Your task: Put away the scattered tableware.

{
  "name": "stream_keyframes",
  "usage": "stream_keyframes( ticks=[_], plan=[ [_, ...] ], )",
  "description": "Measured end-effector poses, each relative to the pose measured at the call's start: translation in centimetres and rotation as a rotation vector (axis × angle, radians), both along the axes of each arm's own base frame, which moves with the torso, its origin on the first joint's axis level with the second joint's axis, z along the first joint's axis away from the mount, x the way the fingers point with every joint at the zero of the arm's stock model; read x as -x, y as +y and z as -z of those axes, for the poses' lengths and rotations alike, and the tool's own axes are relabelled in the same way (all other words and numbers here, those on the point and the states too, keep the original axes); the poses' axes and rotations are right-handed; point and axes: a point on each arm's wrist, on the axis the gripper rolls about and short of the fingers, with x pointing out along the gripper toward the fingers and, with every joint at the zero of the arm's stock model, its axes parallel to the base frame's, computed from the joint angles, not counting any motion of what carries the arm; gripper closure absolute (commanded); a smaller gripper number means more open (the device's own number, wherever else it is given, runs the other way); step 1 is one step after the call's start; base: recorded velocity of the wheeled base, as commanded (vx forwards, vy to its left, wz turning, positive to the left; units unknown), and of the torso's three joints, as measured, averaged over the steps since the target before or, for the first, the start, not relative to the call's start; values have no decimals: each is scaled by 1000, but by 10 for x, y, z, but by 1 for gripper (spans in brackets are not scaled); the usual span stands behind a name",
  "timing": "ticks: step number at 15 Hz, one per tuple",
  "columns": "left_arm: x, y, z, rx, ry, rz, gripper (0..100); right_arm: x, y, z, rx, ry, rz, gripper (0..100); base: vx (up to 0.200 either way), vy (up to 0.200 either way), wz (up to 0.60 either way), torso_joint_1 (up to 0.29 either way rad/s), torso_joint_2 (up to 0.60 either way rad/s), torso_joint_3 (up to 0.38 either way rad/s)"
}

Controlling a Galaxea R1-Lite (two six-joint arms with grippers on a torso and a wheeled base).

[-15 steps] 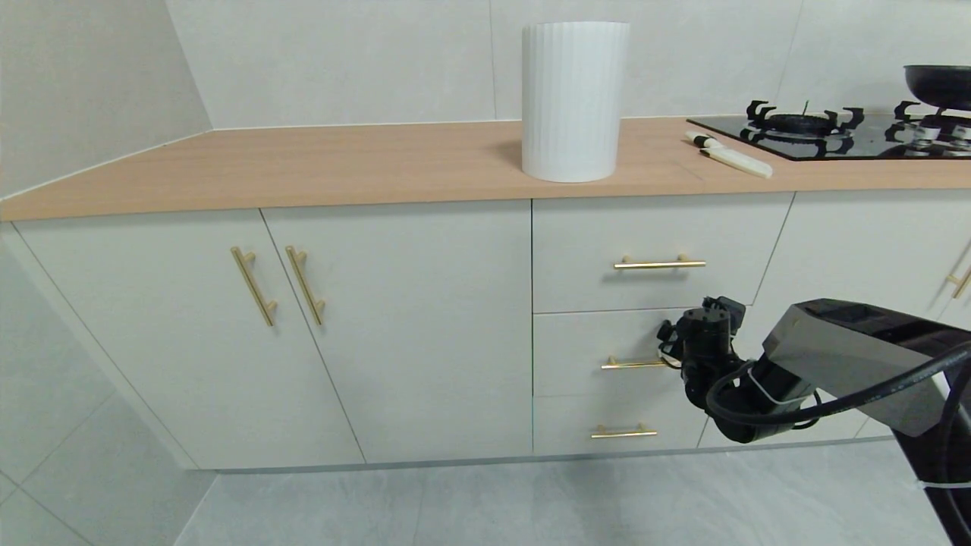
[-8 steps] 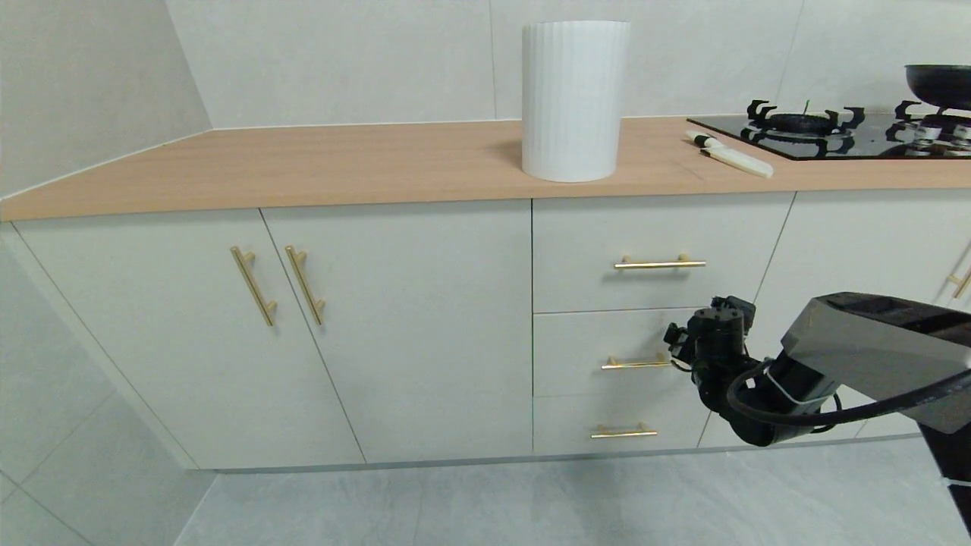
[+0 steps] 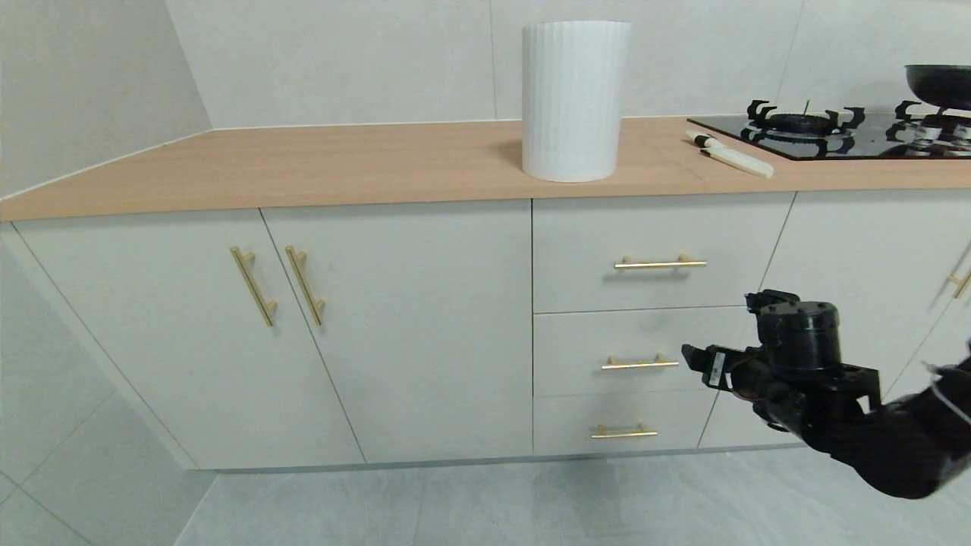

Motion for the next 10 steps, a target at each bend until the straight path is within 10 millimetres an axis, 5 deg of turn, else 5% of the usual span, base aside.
stream_keyframes(
  ticks=[6,10],
  plan=[
    [0,0,0,0,1,0,0,93,-15,-58,104,-167,32,0,0,0,0,0,0,0],
    [0,0,0,-1,0,1,0,164,-50,-90,174,-353,39,0,0,0,0,0,0,0]
  ],
)
